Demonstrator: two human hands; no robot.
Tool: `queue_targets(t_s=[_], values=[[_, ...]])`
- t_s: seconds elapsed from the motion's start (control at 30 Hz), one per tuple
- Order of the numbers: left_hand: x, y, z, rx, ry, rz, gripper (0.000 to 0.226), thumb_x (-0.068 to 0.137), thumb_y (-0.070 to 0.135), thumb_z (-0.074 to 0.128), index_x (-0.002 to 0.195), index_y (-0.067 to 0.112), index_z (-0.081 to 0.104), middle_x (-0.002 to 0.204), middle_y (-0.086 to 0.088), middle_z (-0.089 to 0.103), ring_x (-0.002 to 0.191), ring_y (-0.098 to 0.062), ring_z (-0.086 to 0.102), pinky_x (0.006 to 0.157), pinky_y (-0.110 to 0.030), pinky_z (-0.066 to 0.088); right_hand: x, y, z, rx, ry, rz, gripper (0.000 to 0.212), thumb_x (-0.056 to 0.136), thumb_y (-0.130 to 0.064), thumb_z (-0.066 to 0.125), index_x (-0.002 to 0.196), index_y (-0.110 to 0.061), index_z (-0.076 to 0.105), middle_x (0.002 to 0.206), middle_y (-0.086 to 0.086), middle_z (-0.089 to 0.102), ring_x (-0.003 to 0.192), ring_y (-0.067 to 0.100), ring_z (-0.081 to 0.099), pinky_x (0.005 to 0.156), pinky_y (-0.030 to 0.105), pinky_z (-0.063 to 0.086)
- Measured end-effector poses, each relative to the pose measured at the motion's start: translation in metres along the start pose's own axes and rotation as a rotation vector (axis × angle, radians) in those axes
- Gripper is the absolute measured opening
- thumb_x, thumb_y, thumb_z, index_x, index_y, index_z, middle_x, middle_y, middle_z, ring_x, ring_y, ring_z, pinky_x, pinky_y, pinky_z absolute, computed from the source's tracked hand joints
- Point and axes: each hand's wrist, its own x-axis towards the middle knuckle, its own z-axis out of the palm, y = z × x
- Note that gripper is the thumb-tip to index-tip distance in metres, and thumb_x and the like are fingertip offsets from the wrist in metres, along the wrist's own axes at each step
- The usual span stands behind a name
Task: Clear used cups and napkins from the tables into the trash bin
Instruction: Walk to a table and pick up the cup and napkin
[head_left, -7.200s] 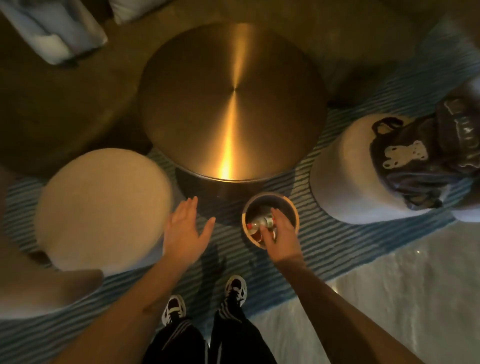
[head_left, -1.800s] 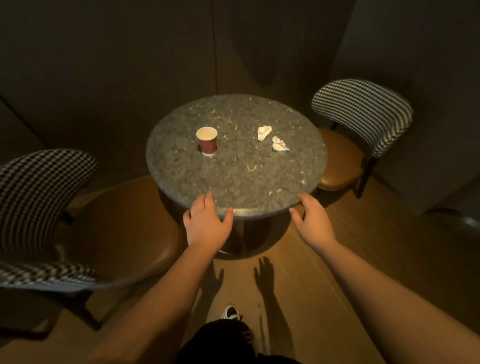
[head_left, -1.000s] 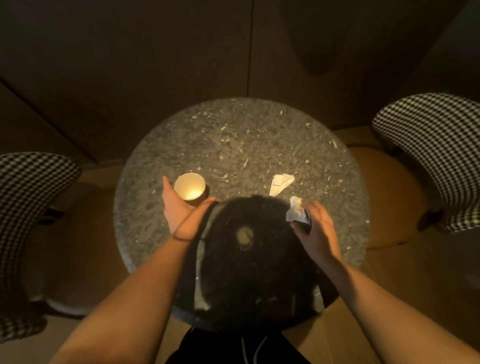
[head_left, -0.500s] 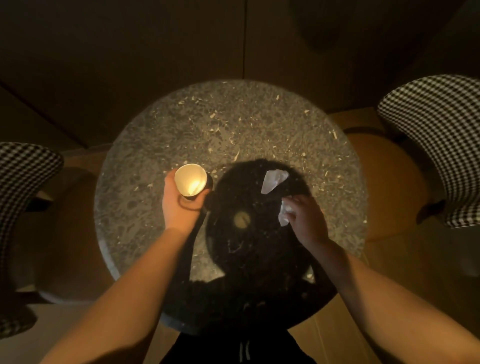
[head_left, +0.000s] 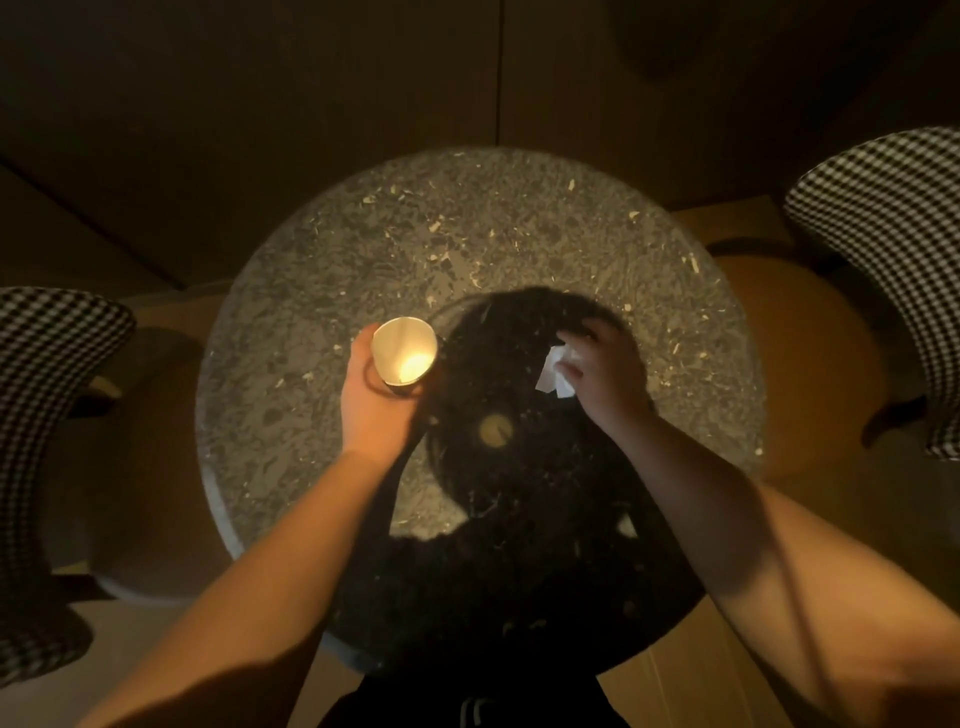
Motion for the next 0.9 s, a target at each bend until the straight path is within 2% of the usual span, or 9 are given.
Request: queue_targets(t_s=[0.13,0.23,0.3,0.43,0.5,0.57,0.63,0.73,0.9], values=[[0.005,0.005,-0.006,-0.001,-0.004,0.02,0.072,0.063,0.026,0.088,0.118,0.04,0.044,0.11,0.016,0.06,0.099,0.008,0.056,0.087,-0.009,0.04,-0.001,-0.005,0.014,-0.081,-0.151,-0.006,0.053,0.088,-0.032,0.061,0.137,-0.018,0.047,0.15,0.008,0.034,0.136,0.027,0.031,0.11,0.042,0.03],[0.007,0.003,-0.007,-0.005,0.009,0.037,0.075,0.062,0.021,0.088,0.126,0.012,0.05,0.104,0.039,0.053,0.096,0.02,0.051,0.081,0.001,0.034,-0.006,-0.009,0.02,-0.182,-0.099,-0.013,0.047,0.089,-0.036,0.058,0.133,-0.022,0.051,0.138,0.005,0.045,0.129,0.026,0.036,0.104,0.041,0.032],[0.008,0.001,-0.011,0.0,0.025,0.024,0.078,0.062,0.021,0.088,0.128,0.007,0.05,0.1,0.045,0.05,0.095,0.021,0.051,0.081,0.001,0.034,-0.01,-0.013,0.023,-0.185,-0.057,-0.016,0.038,0.09,-0.034,0.056,0.126,-0.023,0.056,0.128,0.005,0.051,0.12,0.026,0.041,0.098,0.038,0.034],[0.002,0.002,-0.022,0.034,0.034,0.038,0.072,0.063,0.026,0.087,0.124,0.019,0.05,0.103,0.045,0.05,0.095,0.018,0.053,0.08,-0.001,0.037,-0.019,-0.021,0.021,-0.137,-0.031,0.007,0.028,0.088,-0.027,0.06,0.114,-0.018,0.062,0.116,0.009,0.055,0.11,0.027,0.046,0.092,0.037,0.038],[-0.005,0.002,-0.031,0.005,0.048,0.046,0.068,0.065,0.018,0.086,0.118,0.034,0.047,0.104,0.03,0.059,0.095,0.013,0.056,0.079,-0.002,0.039,-0.021,-0.029,0.017,-0.096,-0.015,-0.006,0.026,0.088,-0.023,0.06,0.113,-0.016,0.063,0.114,0.011,0.055,0.109,0.028,0.047,0.092,0.039,0.04],[-0.014,0.004,-0.044,0.032,0.074,0.053,0.066,0.067,0.029,0.083,0.116,0.043,0.041,0.106,0.021,0.057,0.099,0.01,0.055,0.083,-0.004,0.038,-0.021,-0.044,0.011,-0.005,0.014,-0.037,0.024,0.088,-0.019,0.06,0.112,-0.013,0.064,0.113,0.012,0.056,0.11,0.029,0.049,0.091,0.039,0.043],[-0.024,0.004,-0.062,0.114,0.136,0.039,0.071,0.066,0.044,0.078,0.124,0.037,0.038,0.115,0.018,0.052,0.104,0.004,0.05,0.09,-0.011,0.037,-0.019,-0.067,0.007,0.096,0.031,-0.091,0.023,0.088,-0.017,0.061,0.11,-0.012,0.065,0.113,0.012,0.057,0.109,0.028,0.05,0.09,0.038,0.044],[-0.049,-0.004,-0.089,0.193,0.275,-0.017,0.083,0.068,0.044,0.08,0.135,0.025,0.035,0.128,0.005,0.05,0.114,-0.006,0.045,0.096,-0.024,0.036,-0.02,-0.105,0.005,0.195,0.001,-0.217,0.022,0.087,-0.016,0.062,0.108,-0.011,0.064,0.111,0.013,0.057,0.106,0.027,0.052,0.089,0.037,0.045],[-0.116,-0.014,-0.13,0.266,0.52,-0.125,0.088,0.066,0.044,0.082,0.137,0.026,0.032,0.134,0.003,0.049,0.117,-0.009,0.045,0.094,-0.025,0.038,-0.039,-0.167,0.022,0.315,-0.13,-0.437,0.022,0.084,-0.011,0.062,0.105,-0.01,0.067,0.108,0.015,0.057,0.1,0.032,0.054,0.082,0.031,0.04]])
